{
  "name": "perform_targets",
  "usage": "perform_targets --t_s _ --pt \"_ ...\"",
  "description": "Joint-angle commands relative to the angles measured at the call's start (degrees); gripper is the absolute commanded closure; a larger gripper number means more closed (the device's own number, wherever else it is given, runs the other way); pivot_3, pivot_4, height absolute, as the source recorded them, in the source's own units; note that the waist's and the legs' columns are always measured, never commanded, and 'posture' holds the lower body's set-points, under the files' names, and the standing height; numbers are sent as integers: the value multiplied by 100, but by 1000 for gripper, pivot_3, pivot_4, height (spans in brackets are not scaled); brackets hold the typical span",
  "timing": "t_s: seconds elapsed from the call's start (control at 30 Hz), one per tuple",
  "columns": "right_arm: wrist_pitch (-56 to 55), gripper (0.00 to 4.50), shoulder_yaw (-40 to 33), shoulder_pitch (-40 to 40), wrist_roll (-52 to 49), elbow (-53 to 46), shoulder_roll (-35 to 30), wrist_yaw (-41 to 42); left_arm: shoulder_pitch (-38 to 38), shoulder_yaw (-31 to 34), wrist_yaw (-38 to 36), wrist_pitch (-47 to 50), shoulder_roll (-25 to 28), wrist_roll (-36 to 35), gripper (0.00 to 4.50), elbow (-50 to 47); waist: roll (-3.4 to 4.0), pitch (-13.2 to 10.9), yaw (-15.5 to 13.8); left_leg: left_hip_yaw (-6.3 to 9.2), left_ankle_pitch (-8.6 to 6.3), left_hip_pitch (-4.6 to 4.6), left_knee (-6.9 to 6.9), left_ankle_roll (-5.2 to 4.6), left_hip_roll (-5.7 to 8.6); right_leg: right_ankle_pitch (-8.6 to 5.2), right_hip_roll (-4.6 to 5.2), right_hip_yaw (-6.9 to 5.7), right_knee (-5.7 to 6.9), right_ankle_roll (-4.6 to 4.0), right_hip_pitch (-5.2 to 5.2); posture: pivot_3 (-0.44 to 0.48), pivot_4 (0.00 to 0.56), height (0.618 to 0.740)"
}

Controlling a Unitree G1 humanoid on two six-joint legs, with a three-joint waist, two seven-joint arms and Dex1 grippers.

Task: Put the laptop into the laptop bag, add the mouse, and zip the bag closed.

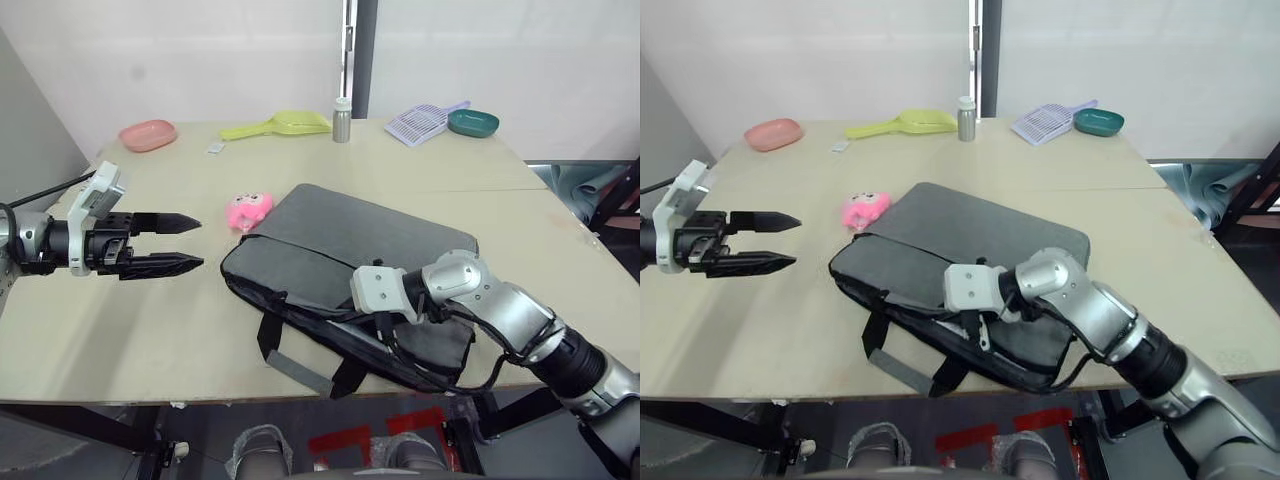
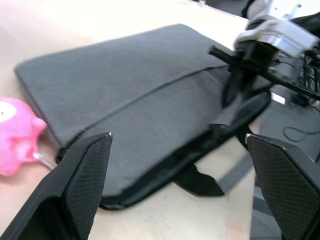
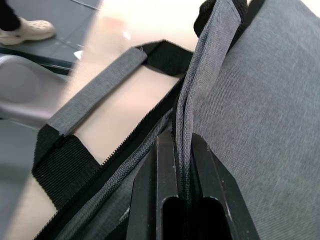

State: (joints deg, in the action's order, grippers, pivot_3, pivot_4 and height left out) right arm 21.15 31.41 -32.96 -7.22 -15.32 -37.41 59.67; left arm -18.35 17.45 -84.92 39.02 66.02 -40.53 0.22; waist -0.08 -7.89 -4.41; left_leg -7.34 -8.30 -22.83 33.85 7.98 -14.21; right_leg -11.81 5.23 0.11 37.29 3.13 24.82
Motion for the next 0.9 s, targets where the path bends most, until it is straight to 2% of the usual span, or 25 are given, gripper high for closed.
perform_targets --t_s 0.03,0.07,0.17,0.33,0.37,0.43,0.5,0.67,0.8,0.9 --pt "-276 4465 -397 -169 115 160 -24 18 112 118 -178 -82 193 35 0 -64 0 0 3 0 0 0 0 0 0 0 0 0 0 0 0 0 150 740" --pt "-301 4465 -431 -154 115 170 -48 60 124 137 -169 -88 192 37 0 -46 0 0 -7 0 0 0 0 -1 0 0 0 -1 0 0 -1 0 150 740" --pt "0 3470 -602 -64 -166 -69 -155 316 133 135 -158 -129 158 53 0 -5 -1 1 -37 2 0 -3 0 -4 0 0 0 -3 -2 -1 -1 0 150 740" --pt "1350 1763 -1244 42 -1384 -915 -400 655 194 113 -150 -222 98 88 0 38 -1 0 -58 2 0 -3 -1 -9 0 0 -1 -3 -4 -1 -1 0 150 740" --pt "1964 1260 -1756 16 -2028 -1106 -449 549 149 95 -109 -207 83 102 0 131 -1 1 -63 2 0 -3 -1 -9 0 0 -1 -3 -4 -1 0 0 150 740" --pt "2905 859 -2587 41 -2970 -1392 -562 334 113 109 -39 -167 55 88 0 241 4 -3 -74 1 0 -2 0 -9 0 0 -1 -1 -2 -2 0 0 150 740" --pt "3958 132 -3514 276 -4115 -1551 -943 237 -16 145 89 -5 -2 -2 0 399 3 -2 -128 0 1 1 0 -11 1 1 0 2 -1 -2 -2 0 150 740" --pt "5174 25 -5792 1532 -5736 -1643 -1619 -280 -180 124 51 62 -73 -1 0 904 -6 4 -270 3 -2 0 -3 -16 2 -4 1 -4 -16 -9 -10 0 150 740" --pt "5499 25 -7487 2559 -6539 -1349 -1592 -864 -685 -434 40 5 -163 436 0 1725 -1 7 -288 0 -2 6 -3 -16 1 -4 1 0 -10 -9 -7 0 150 740" --pt "5596 25 -8281 3609 -6636 -1368 -1462 -1051 -1480 -844 142 323 -445 665 0 2539 -3 9 -359 -1 -2 13 0 -16 1 -4 4 0 -10 -8 -14 0 150 740"
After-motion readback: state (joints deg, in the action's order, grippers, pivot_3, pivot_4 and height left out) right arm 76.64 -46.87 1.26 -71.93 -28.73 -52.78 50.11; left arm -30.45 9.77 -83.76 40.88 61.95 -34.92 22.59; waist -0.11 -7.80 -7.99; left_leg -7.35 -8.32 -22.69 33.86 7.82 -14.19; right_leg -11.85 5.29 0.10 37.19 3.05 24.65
